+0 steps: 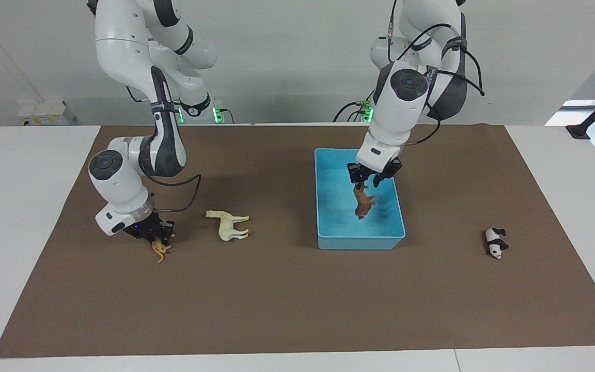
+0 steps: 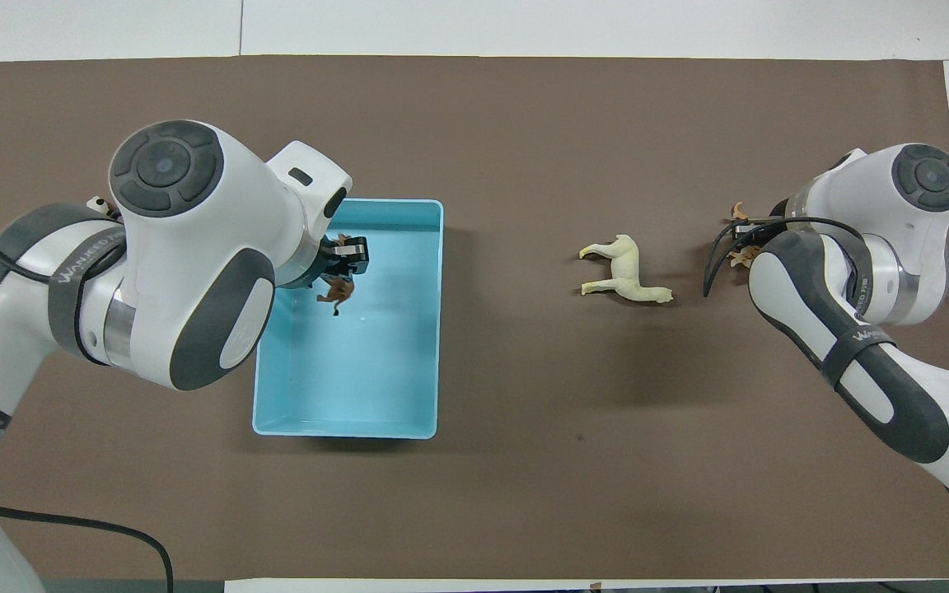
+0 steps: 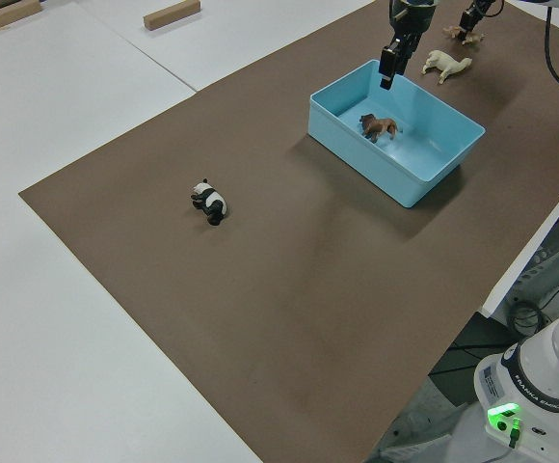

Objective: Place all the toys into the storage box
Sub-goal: 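Lower the brown horse into the blue box and open the left gripper, then lower the tan dog into the box and open the right gripper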

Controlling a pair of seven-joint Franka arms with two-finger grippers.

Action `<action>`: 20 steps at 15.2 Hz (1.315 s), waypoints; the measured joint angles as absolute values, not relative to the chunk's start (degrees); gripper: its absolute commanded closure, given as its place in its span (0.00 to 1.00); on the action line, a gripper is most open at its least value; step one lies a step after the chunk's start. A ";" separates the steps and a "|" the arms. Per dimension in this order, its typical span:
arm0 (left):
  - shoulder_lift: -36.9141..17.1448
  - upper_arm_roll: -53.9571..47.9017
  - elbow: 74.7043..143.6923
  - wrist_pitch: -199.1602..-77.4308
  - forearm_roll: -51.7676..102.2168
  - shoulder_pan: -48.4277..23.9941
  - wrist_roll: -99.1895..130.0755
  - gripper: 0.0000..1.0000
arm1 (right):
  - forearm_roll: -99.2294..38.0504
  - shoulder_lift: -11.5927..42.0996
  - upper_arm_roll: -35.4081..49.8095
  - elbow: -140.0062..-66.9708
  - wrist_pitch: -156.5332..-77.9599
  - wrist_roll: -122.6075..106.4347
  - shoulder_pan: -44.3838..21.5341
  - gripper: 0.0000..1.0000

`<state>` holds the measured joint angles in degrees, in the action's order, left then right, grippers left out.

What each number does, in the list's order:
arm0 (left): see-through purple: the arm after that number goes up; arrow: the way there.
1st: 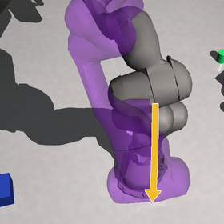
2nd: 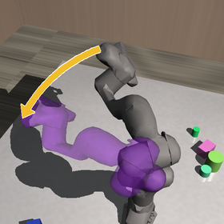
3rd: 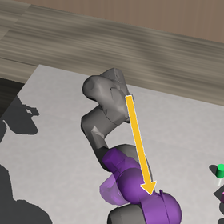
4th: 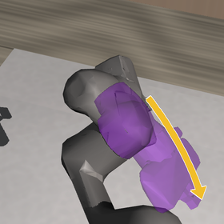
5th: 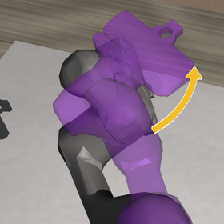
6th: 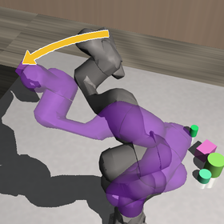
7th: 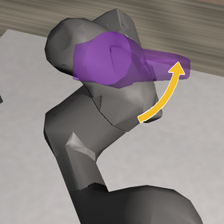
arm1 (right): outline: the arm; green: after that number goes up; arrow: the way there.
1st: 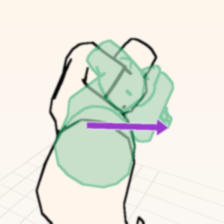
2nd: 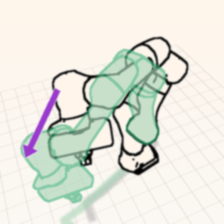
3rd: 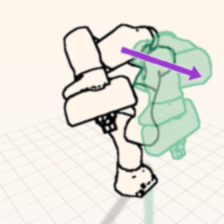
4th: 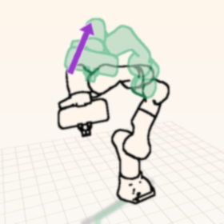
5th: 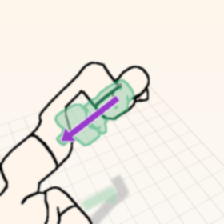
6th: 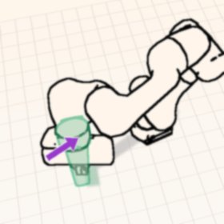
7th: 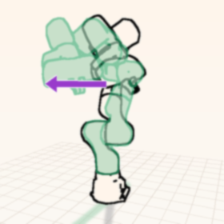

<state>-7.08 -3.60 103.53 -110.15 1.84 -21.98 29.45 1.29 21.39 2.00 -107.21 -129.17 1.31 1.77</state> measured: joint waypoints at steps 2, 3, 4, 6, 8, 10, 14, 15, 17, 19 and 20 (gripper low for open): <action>-6.12 -2.84 103.51 -110.32 1.55 -21.19 26.96 0.00 | 1.29 20.74 2.07 -101.32 -122.06 1.31 0.63 1.00; -5.84 -2.40 103.49 -110.96 1.28 -19.70 23.07 0.00 | 1.29 20.26 2.16 -98.33 -118.40 1.31 0.16 1.00; -5.77 -2.11 103.49 -112.45 1.22 -17.14 17.76 0.00 | 1.29 19.68 2.33 -95.57 -114.93 1.31 -0.46 1.00; -6.09 -1.63 103.71 -116.08 1.25 -9.35 4.87 0.00 | 1.24 18.56 2.57 -88.71 -106.40 3.00 -3.54 1.00; -7.56 -1.30 104.03 -120.03 1.32 -2.20 -6.72 0.00 | 1.25 18.41 2.73 -80.37 -97.58 10.84 -9.22 1.00; -10.43 -1.23 104.11 -125.14 1.34 3.13 -15.14 0.00 | 1.15 19.69 2.91 -71.85 -93.14 22.26 -17.56 1.00; -17.52 -1.33 103.20 -134.32 1.29 7.63 -19.80 0.00 | -1.83 24.84 3.09 -64.10 -97.79 39.64 -33.21 1.00; -19.54 -1.38 101.94 -135.05 1.29 8.44 -21.32 0.00 | -1.98 26.36 2.97 -63.85 -99.45 40.87 -35.64 1.00; -23.06 -1.41 99.37 -135.77 1.29 9.73 -23.58 0.00 | -2.00 30.25 2.57 -63.81 -103.30 42.99 -39.14 1.00; -24.96 -1.43 98.76 -136.72 1.29 10.25 -24.17 0.00 | -1.45 35.45 2.12 -63.78 -109.42 44.75 -41.97 1.00; -25.51 -1.43 99.18 -137.65 1.29 10.26 -24.18 0.00 | -0.95 37.83 1.96 -63.72 -111.75 45.26 -43.06 1.00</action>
